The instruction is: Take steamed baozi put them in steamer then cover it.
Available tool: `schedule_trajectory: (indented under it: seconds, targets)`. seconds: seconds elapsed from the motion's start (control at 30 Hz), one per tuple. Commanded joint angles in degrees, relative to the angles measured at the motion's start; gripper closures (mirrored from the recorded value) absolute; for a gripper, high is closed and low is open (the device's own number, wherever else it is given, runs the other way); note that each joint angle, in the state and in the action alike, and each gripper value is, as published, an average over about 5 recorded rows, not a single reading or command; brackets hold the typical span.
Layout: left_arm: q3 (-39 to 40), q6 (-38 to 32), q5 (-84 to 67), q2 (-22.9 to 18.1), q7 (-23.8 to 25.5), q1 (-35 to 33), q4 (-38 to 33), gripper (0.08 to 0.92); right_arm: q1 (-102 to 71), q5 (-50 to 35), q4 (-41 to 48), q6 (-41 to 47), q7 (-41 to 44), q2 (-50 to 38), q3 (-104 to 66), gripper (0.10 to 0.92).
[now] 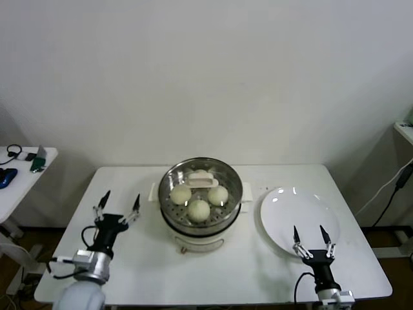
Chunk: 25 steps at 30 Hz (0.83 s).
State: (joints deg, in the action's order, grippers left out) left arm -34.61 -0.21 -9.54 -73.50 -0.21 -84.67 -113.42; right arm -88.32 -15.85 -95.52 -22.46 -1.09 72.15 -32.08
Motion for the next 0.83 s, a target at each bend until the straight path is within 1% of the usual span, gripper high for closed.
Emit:
schedule_trajectory:
  seconds: [0.03,0.13,0.27,0.83]
  targets:
    - [-1.7,-16.1,-9.2,-0.6,2.0,-5.6,16.3,0.177,-0.1,-0.3,0.5,-0.1,0.6,0.0,0.0,0.203]
    - [-1.0,-16.8,-8.4,-1.0,2.5,-5.6,18.0,0.177,-0.1,-0.6,0.8,0.0,0.6,-0.1,0.3,0.203]
    - [-0.8,-17.1,-8.1,-1.4,2.7,-5.6,18.5,0.177,0.0,-0.7,1.0,-0.2,0.7,0.1,0.4,0.202]
    - [-1.1,-16.9,-8.3,-1.3,3.5,-5.8,15.7,0.177,0.4,-0.8,1.1,-0.1,0.7,0.3,0.7,0.203]
